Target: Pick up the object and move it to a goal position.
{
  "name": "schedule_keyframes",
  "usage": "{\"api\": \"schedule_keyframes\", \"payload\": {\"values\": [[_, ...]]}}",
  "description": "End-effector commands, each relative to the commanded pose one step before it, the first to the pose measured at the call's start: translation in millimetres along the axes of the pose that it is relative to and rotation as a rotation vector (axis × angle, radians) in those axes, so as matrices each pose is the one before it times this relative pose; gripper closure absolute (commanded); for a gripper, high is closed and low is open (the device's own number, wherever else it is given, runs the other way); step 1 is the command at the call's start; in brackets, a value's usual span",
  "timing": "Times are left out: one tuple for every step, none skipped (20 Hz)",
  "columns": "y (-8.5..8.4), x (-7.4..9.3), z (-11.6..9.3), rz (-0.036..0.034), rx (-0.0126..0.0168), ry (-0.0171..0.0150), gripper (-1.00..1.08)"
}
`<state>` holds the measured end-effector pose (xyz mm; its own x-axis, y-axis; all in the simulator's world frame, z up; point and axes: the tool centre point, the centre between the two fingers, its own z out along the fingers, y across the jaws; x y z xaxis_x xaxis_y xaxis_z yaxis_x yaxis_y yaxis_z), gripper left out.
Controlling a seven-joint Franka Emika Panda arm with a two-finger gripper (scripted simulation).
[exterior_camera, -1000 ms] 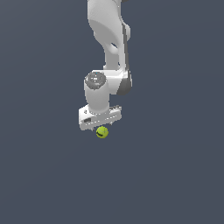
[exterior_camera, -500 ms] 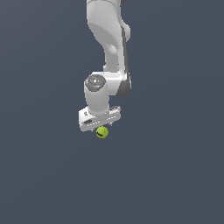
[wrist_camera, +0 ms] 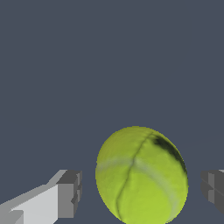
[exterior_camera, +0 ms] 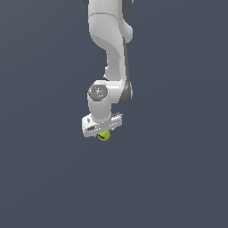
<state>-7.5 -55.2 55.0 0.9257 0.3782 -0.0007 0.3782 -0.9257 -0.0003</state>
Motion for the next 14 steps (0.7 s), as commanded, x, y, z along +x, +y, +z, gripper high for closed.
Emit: {"api": "schedule_keyframes", "payload": {"values": [[-0.08,0.17,9.48,-0.00112,-0.00026,0.00067,-0.92],[0.21,0.15,2.12,0.0,0.0,0.0,-0.92],[0.21,0.25,1.35,0.0,0.0,0.0,-0.92],[0.18,0.27,0.67,0.0,0.0,0.0,-0.92],[0.08,0.13,0.17,0.0,0.0,0.0,-0.92],[0.0,0.0,0.0,0.0,0.0,0.0,1.08],[0.0,0.0,0.0,0.0,0.0,0.0,1.08],[0.0,0.0,0.0,0.0,0.0,0.0,1.08],[0.0,0.0,0.0,0.0,0.0,0.0,1.08],[0.0,0.0,0.0,0.0,0.0,0.0,1.08],[0.0,0.0,0.0,0.0,0.0,0.0,1.08],[0.0,0.0,0.0,0.0,0.0,0.0,1.08],[0.0,0.0,0.0,0.0,0.0,0.0,1.08],[0.0,0.0,0.0,0.0,0.0,0.0,1.08]]}}
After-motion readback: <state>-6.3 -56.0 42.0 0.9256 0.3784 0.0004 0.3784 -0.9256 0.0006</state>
